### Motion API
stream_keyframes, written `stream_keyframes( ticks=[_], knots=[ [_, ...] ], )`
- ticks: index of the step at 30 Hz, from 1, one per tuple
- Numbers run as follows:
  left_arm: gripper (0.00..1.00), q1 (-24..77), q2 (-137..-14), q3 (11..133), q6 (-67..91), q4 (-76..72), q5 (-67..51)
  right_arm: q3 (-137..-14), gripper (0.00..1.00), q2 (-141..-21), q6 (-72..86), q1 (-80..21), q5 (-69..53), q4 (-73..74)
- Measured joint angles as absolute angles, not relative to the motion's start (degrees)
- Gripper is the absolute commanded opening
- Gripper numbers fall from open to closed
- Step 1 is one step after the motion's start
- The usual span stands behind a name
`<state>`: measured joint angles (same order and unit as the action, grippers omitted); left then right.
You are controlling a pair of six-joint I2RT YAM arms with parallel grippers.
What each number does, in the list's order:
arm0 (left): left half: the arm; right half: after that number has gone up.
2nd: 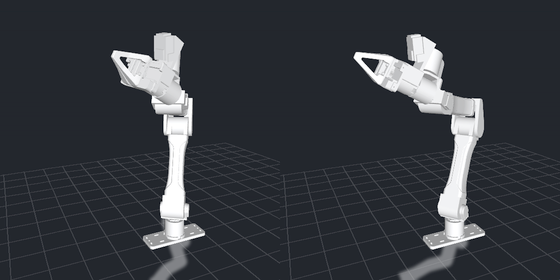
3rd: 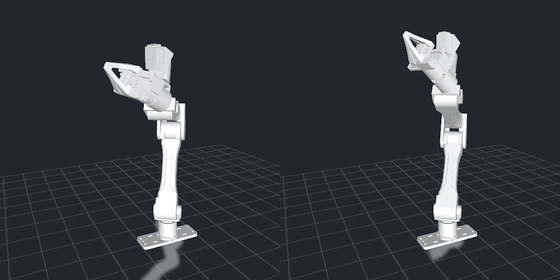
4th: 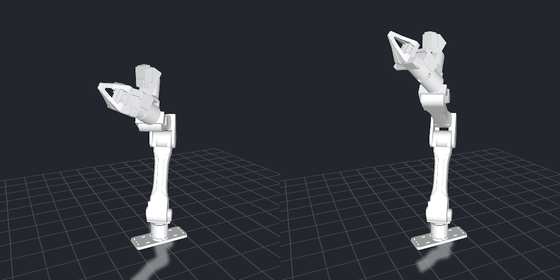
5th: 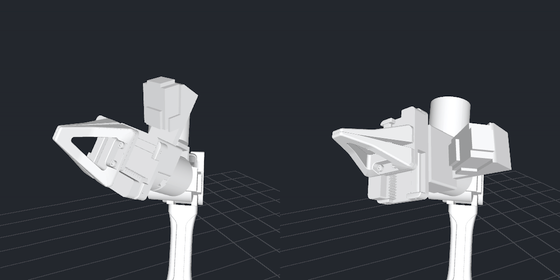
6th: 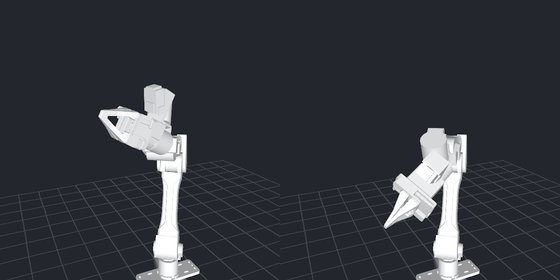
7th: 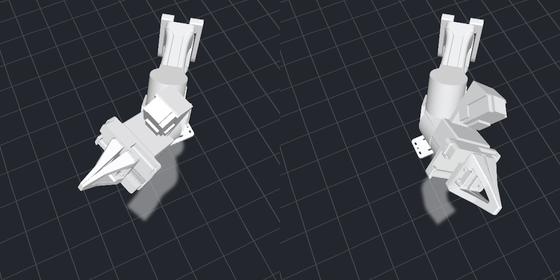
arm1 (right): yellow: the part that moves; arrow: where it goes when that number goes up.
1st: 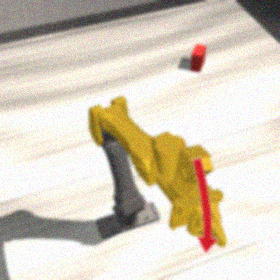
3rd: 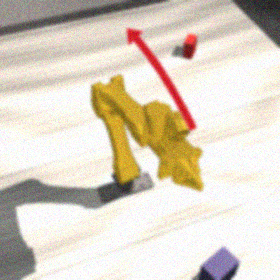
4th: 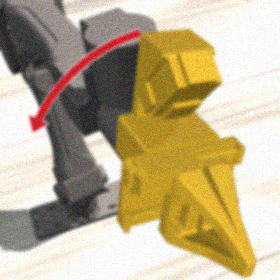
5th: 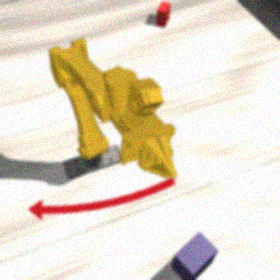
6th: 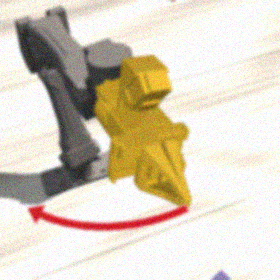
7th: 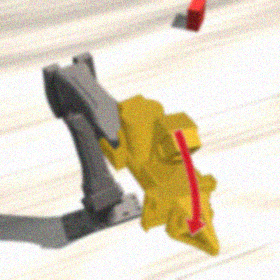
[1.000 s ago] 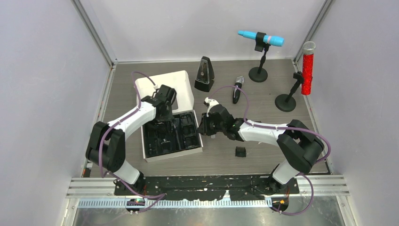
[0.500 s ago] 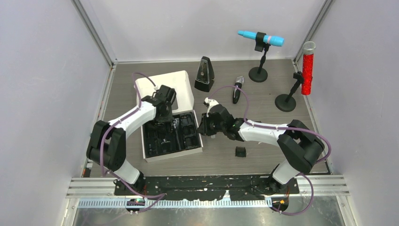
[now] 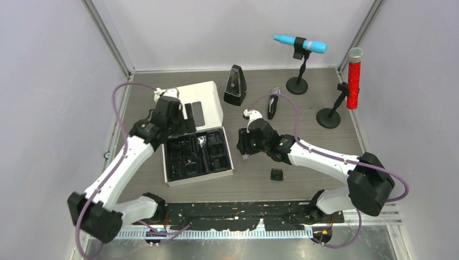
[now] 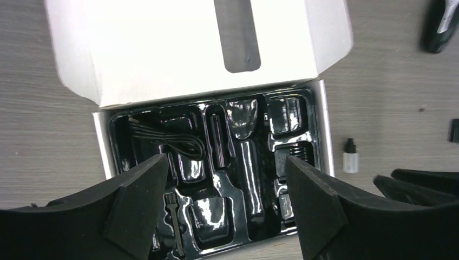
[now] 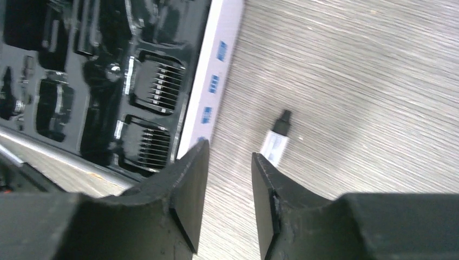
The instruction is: Sort the hair-cutting tools
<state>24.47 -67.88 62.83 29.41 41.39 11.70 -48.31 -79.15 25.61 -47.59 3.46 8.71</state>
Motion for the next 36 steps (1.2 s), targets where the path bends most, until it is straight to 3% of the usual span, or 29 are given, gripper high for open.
stream_keyframes(
  ticks=[6,15,26,36],
  knots=[
    [0.99,24.47,-52.38,58.85,29.21,42.28,13.87,-48.31,0.56,-77.47,25.58,-47.59,9.04,16.78],
    [1.0,24.47,-38.41,46.92,30.09,44.42,11.55,-47.79,0.56,-80.42,27.05,-47.77,10.17,19.7],
    [1.0,24.47,-30.89,38.61,32.8,46.17,5.91,-49.36,0.53,-91.2,27.2,-48.64,8.93,17.93],
    [0.97,24.47,-32.25,38.28,32.64,44.77,2.79,-50.7,0.41,-93.71,27.31,-49.01,8.91,15.84]
  ],
)
